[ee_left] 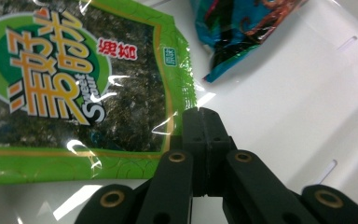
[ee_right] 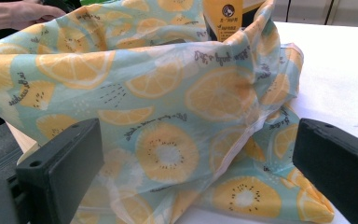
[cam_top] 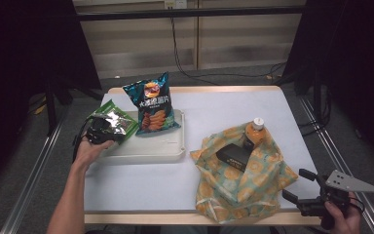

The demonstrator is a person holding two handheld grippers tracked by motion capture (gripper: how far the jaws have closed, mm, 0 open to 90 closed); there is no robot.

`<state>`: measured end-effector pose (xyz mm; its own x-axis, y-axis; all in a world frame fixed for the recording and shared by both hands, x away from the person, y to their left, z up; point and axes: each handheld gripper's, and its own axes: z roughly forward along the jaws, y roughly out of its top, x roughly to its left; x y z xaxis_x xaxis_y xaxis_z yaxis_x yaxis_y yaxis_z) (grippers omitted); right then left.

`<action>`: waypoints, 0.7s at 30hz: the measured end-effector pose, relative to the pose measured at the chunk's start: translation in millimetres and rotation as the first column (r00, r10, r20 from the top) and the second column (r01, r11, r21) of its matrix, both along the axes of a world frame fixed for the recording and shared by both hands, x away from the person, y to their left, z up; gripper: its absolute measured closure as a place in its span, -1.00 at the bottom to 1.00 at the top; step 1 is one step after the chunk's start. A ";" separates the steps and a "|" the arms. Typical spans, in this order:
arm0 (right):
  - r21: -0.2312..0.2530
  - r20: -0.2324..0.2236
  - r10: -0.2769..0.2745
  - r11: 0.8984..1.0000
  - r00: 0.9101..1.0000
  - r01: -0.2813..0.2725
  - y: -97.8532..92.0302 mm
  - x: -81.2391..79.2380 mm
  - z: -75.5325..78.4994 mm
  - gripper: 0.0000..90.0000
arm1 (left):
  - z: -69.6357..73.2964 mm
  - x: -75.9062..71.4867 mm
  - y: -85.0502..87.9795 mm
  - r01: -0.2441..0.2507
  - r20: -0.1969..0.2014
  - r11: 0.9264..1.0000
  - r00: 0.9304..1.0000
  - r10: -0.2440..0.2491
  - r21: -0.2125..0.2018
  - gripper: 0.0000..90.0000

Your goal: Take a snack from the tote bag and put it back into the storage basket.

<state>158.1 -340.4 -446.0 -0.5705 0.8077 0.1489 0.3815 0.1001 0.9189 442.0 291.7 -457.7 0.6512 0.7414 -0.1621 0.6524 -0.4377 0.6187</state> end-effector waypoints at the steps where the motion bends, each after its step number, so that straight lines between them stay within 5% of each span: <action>1: -0.001 0.001 -0.001 1.000 1.000 0.001 0.3 -0.1 0.1 -0.97 | 0.0 0.7 0.5 0.003 -0.011 1.000 1.000 -0.003 -0.001 1.00; 5: -0.003 -0.004 0.005 1.000 1.000 -0.005 0.5 0.4 0.0 -0.97 | -2.7 1.6 0.4 -0.010 -0.015 1.000 1.000 0.010 0.012 1.00; 6: 0.000 -0.004 0.007 1.000 1.000 -0.007 0.4 0.6 -0.3 -0.97 | -4.7 3.4 3.8 -0.016 -0.028 0.999 0.999 0.017 0.047 1.00; 10: 0.005 -0.008 0.000 1.000 1.000 0.000 -0.6 0.5 -0.8 -0.97 | -3.6 7.6 12.3 -0.074 -0.024 0.997 0.997 0.075 0.031 1.00; 15: 0.008 -0.007 -0.009 1.000 1.000 0.009 -1.9 0.2 -0.8 -0.97 | -5.5 14.4 16.6 -0.078 -0.042 0.995 0.996 0.081 0.063 1.00; 17: 0.011 -0.009 -0.014 1.000 1.000 0.014 -2.3 -0.3 -0.9 -0.97 | -2.9 19.4 18.9 -0.097 -0.047 0.990 0.994 0.102 0.102 1.00; 21: 0.011 -0.007 -0.019 1.000 1.000 0.019 -3.2 -1.2 -1.0 -0.97 | -3.0 21.9 23.9 -0.135 -0.039 0.985 0.989 0.140 0.110 1.00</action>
